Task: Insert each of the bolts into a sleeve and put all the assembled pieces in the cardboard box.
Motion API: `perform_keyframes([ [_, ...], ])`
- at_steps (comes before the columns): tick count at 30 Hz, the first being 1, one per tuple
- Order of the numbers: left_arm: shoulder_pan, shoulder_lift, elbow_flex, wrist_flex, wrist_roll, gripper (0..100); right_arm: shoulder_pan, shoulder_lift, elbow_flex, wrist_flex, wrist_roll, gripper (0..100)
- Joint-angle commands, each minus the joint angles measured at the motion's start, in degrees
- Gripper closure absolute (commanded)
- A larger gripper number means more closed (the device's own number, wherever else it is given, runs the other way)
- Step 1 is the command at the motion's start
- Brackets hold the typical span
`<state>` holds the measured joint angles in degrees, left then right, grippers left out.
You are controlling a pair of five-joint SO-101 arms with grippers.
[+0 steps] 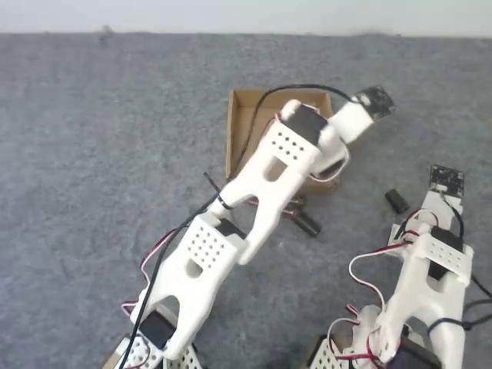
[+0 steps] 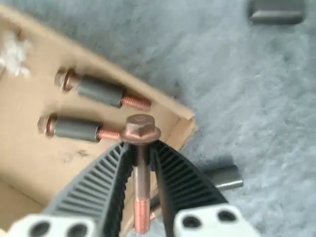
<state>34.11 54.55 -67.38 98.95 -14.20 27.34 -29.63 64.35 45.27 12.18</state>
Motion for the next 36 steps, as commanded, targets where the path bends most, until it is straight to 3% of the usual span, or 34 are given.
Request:
perform_keyframes([
  [1, -1.32, -7.21, 0.31, 1.67, 1.05, 99, -0.66, -0.31, -0.79, -0.48, -0.26, 99.2],
  [9, -6.77, -14.51, 2.59, 1.76, 5.71, 99, -0.66, -0.31, -0.79, -0.57, -0.35, 99.2],
  [22, -15.3, -38.77, 30.99, -0.18, 5.89, 99, -0.92, -0.31, -0.79, -0.57, -0.44, 99.2],
  [29, -21.54, -55.82, 53.93, -10.02, 9.14, 99, -2.15, -0.4, -0.62, -0.57, -0.44, 99.2],
  [36, -21.98, -72.79, 81.19, -23.56, 9.14, 99, -3.38, -0.75, -0.44, -0.57, -0.44, 99.2],
])
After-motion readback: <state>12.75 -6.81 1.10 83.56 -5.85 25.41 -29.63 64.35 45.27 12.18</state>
